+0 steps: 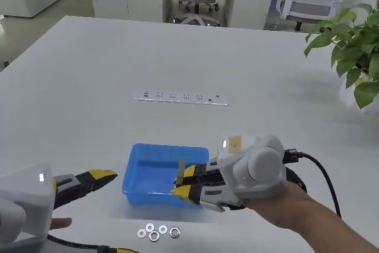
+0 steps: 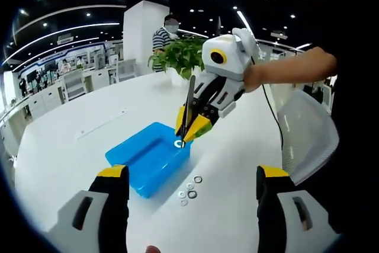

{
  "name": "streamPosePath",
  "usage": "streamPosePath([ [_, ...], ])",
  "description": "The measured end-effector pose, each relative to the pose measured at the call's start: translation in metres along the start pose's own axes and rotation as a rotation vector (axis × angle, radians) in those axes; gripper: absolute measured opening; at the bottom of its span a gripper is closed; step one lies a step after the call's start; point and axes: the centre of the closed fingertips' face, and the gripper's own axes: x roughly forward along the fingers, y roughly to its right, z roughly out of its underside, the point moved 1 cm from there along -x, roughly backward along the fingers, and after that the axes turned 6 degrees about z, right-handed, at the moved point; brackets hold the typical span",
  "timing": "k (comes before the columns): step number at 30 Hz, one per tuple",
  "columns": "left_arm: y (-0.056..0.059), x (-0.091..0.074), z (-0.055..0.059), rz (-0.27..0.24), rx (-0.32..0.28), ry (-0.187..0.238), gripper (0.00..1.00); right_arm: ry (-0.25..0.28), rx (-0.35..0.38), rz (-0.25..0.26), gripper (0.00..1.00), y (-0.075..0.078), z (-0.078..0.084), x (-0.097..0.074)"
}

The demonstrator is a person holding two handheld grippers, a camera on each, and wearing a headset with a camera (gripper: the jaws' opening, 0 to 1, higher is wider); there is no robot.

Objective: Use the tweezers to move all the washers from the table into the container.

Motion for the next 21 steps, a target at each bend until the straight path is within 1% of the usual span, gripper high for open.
streamPosePath([
  [4, -0.002, -0.001, 0.003, -0.005, -0.011, 0.001, 0.97, 0.002, 0.005, 0.005, 0.09, 0.008, 0.001, 0.003],
  [11, -0.003, -0.001, 0.000, -0.014, -0.021, 0.009, 0.99, 0.005, 0.011, 0.008, 0.09, 0.018, 0.006, 0.010],
  [19, -0.006, 0.003, 0.000, -0.013, -0.019, 0.013, 0.99, 0.003, 0.010, 0.010, 0.09, 0.025, 0.013, 0.020],
  [21, -0.007, 0.005, -0.001, -0.013, -0.006, 0.017, 0.99, 0.003, 0.005, 0.011, 0.09, 0.028, 0.016, 0.022],
])
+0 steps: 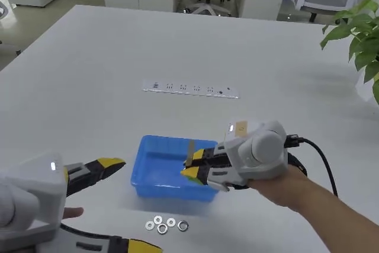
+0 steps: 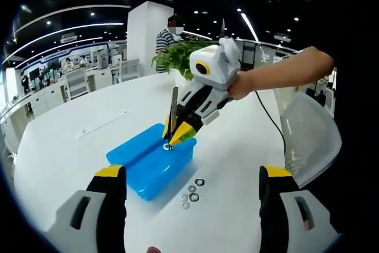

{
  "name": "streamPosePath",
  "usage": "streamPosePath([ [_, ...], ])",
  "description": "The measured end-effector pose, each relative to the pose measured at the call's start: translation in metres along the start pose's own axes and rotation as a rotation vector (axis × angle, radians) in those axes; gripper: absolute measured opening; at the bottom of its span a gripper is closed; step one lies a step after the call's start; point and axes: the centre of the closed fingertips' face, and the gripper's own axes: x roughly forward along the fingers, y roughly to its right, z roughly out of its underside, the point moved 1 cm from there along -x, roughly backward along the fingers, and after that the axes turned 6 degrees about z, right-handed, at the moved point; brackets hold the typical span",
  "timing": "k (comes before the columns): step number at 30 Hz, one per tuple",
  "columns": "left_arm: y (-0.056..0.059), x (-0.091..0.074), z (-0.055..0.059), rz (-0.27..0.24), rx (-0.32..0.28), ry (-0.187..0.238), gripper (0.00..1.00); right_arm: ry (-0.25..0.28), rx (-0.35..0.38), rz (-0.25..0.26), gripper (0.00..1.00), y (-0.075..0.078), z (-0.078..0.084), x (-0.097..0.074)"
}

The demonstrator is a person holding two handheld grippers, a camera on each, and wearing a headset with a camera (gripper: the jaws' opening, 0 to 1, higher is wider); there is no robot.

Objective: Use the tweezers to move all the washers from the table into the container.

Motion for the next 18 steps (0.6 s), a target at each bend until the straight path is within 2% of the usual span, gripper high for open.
streamPosePath([
  [18, -0.005, 0.021, -0.011, 0.031, 0.010, -0.003, 0.97, -0.011, 0.026, -0.012, 0.09, 0.008, 0.019, 0.015],
])
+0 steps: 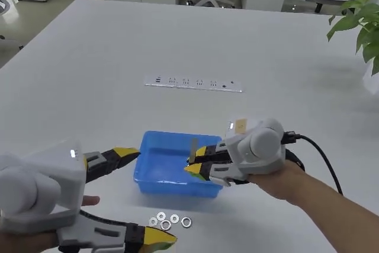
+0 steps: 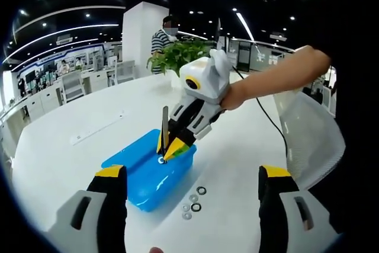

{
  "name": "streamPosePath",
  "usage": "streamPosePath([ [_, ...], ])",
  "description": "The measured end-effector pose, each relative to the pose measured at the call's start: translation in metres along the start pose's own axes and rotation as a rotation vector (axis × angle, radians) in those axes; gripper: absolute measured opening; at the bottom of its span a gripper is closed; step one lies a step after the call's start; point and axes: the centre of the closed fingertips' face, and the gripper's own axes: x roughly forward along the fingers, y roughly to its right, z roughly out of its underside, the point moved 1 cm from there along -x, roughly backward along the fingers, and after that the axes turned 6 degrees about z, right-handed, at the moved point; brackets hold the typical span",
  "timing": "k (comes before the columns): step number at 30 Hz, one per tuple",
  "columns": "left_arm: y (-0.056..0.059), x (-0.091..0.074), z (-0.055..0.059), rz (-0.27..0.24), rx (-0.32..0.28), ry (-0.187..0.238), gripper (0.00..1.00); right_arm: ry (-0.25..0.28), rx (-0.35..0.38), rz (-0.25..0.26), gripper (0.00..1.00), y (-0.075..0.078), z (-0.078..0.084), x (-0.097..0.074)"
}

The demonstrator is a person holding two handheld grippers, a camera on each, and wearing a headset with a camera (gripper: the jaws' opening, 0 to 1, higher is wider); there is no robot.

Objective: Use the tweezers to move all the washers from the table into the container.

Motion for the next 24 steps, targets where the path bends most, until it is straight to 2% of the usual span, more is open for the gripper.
streamPosePath([
  [4, -0.003, 0.006, -0.005, 0.005, 0.003, 0.004, 0.93, -0.006, 0.001, -0.006, 0.09, 0.000, 0.004, 0.002],
  [8, -0.008, 0.010, -0.005, 0.014, 0.008, -0.004, 0.89, -0.010, -0.002, -0.013, 0.09, -0.001, 0.007, 0.004],
  [12, -0.011, 0.015, -0.006, 0.023, 0.029, -0.012, 0.77, -0.008, 0.004, -0.012, 0.09, 0.000, 0.010, 0.006],
  [17, -0.017, 0.022, -0.010, 0.020, 0.038, -0.006, 0.70, -0.004, 0.015, -0.009, 0.09, 0.000, 0.012, 0.007],
  [24, -0.028, 0.029, -0.008, 0.023, 0.032, -0.013, 0.59, -0.004, 0.023, -0.006, 0.10, 0.003, 0.015, 0.007],
])
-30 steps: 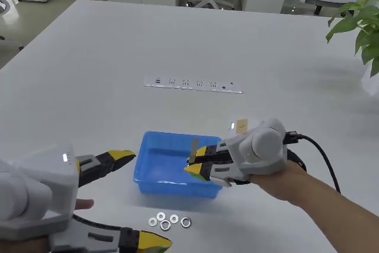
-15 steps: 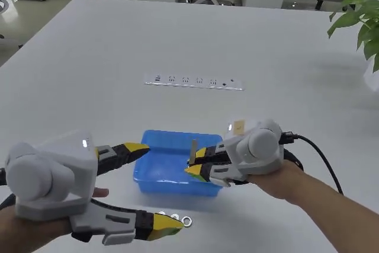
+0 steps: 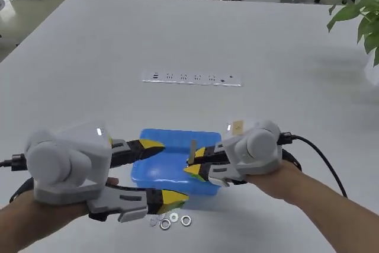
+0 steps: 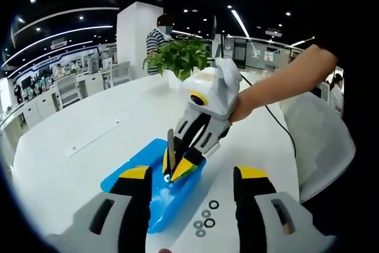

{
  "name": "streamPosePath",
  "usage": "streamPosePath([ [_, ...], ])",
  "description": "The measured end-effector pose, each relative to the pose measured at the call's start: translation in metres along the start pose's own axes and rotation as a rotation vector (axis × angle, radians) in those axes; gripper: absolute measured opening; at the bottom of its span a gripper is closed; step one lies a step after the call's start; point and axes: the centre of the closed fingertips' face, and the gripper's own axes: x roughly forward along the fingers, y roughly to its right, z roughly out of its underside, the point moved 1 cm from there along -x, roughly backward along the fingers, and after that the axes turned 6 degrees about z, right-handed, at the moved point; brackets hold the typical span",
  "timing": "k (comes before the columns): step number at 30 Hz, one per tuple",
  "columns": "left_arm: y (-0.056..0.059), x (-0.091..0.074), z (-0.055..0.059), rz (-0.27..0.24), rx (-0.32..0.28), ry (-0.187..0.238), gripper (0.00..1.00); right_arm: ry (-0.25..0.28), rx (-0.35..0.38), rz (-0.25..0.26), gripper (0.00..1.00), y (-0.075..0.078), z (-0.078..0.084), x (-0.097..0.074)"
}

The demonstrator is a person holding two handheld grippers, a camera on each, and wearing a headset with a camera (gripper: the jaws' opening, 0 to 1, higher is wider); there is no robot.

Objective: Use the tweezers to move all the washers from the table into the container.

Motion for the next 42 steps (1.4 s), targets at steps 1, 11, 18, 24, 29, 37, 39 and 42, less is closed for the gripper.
streamPosePath([
  [1, -0.002, 0.001, 0.000, -0.001, -0.002, 0.000, 0.58, -0.001, 0.001, 0.001, 0.10, 0.001, 0.001, 0.000],
  [11, -0.025, 0.013, -0.009, -0.024, 0.010, -0.010, 0.47, -0.011, 0.001, -0.011, 0.10, 0.003, 0.005, 0.004],
  [18, -0.040, 0.023, -0.014, -0.043, 0.027, -0.026, 0.34, -0.020, 0.005, -0.022, 0.10, 0.003, 0.008, 0.005],
  [24, -0.045, 0.033, -0.014, -0.038, 0.023, -0.038, 0.25, -0.018, 0.011, -0.023, 0.10, 0.006, 0.009, 0.006],
  [29, -0.044, 0.040, -0.013, -0.021, 0.027, -0.045, 0.21, -0.023, 0.006, -0.025, 0.10, 0.006, 0.010, 0.006],
  [37, -0.038, 0.048, -0.010, 0.023, 0.039, -0.065, 0.14, -0.033, 0.007, -0.033, 0.10, 0.004, 0.014, 0.005],
  [39, -0.037, 0.049, -0.010, 0.029, 0.043, -0.069, 0.13, -0.034, 0.000, -0.037, 0.10, 0.003, 0.014, 0.005],
  [42, -0.035, 0.049, -0.011, 0.041, 0.055, -0.063, 0.12, -0.035, -0.002, -0.040, 0.10, 0.003, 0.014, 0.006],
])
